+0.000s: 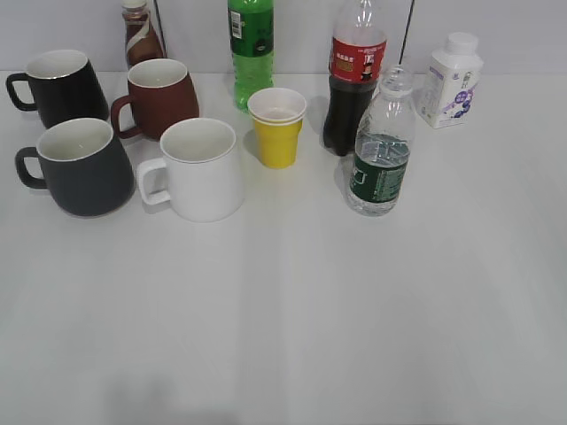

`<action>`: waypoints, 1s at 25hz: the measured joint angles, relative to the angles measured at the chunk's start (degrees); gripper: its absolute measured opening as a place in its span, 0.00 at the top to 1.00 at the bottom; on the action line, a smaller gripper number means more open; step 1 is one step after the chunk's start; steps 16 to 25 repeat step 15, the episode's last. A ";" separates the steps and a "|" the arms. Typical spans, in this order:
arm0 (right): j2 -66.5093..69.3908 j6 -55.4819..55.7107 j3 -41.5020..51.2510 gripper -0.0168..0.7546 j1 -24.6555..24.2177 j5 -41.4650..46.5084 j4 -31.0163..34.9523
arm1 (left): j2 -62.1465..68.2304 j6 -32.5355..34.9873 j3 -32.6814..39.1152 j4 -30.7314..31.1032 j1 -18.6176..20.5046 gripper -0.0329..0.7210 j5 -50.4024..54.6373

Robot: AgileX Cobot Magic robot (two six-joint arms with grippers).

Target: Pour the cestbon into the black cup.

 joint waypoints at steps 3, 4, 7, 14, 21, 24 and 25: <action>0.00 0.00 0.00 0.21 0.00 0.00 0.00 | 0.00 0.00 0.00 0.00 0.00 0.45 0.00; 0.00 0.00 0.00 0.21 0.00 0.00 0.00 | 0.00 0.00 0.00 0.00 0.00 0.45 0.00; 0.00 0.00 0.00 0.21 0.00 0.00 0.00 | 0.00 0.00 0.00 0.00 0.00 0.45 0.00; 0.00 0.00 0.00 0.21 0.00 0.00 0.00 | 0.00 0.00 0.00 0.00 0.04 0.49 0.00; 0.00 0.00 0.00 0.21 0.00 0.00 0.00 | 0.00 0.00 0.00 0.00 0.04 0.50 0.00; 0.00 0.00 0.00 0.21 0.00 0.00 0.00 | 0.00 0.00 0.00 0.00 0.04 0.50 0.00; 0.00 0.00 0.00 0.21 0.00 0.00 0.00 | 0.00 0.00 0.00 0.00 0.04 0.50 0.00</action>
